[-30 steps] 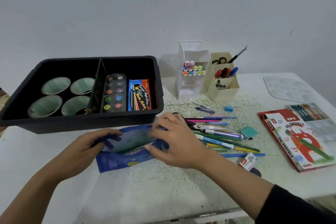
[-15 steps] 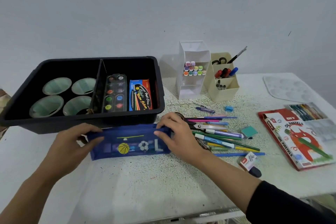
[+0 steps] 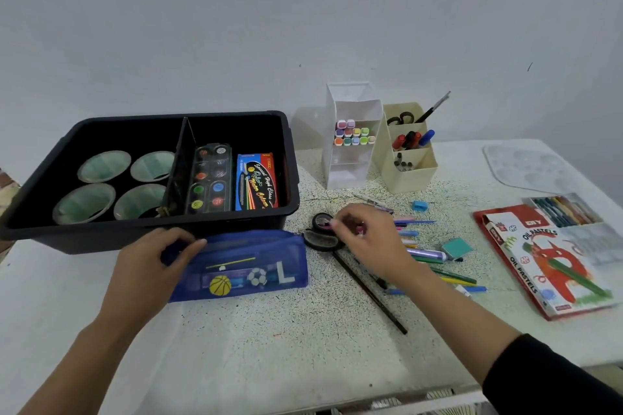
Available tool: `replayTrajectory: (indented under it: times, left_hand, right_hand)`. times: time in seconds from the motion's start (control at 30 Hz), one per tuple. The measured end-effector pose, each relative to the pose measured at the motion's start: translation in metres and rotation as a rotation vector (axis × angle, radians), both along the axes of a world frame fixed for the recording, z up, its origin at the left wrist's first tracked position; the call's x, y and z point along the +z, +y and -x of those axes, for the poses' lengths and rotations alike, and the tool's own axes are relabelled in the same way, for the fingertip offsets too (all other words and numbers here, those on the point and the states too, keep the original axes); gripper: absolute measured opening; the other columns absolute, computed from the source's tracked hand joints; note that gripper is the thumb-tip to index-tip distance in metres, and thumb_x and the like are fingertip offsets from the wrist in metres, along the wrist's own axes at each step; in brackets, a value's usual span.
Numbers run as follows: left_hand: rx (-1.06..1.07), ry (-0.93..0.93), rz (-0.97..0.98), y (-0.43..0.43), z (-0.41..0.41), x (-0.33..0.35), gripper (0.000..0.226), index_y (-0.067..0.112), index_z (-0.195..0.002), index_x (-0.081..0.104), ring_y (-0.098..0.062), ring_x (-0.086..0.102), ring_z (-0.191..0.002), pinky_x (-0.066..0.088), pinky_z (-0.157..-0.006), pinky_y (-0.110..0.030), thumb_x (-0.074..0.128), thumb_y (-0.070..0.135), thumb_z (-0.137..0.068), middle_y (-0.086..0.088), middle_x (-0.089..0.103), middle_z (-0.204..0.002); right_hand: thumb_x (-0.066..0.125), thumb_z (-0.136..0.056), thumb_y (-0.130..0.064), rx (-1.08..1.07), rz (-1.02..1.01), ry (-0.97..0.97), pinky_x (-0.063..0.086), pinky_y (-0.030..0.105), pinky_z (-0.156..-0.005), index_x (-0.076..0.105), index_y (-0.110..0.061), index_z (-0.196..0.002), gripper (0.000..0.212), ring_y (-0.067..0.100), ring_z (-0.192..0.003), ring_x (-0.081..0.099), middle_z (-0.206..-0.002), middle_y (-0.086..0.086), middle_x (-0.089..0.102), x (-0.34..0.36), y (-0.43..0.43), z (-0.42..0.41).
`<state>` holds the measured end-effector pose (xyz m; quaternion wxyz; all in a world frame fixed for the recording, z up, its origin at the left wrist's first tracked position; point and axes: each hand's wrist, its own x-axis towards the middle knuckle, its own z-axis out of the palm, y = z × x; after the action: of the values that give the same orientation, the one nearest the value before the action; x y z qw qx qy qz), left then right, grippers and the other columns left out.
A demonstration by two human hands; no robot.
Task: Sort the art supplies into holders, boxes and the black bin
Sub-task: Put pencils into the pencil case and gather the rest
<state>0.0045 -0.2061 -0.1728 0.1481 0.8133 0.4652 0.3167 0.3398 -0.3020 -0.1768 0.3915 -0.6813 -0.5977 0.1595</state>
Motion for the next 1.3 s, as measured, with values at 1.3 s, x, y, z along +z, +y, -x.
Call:
replayTrajectory:
  times: [1.3]
  left_hand:
    - [-0.390,-0.137,-0.069,-0.004,-0.313,0.074,0.022,0.032,-0.112,0.065,-0.006,0.054,-0.094,0.042,-0.079,-0.021,0.057,0.048,-0.098,0.014,0.058,-0.095]
  right_hand:
    - [0.049,-0.105,-0.028,-0.222,-0.290,0.268,0.051,0.024,-0.070,0.064,-0.019,-0.102,0.018,0.006,-0.080,0.065,-0.087,-0.009,0.069,0.113,-0.005,-0.151]
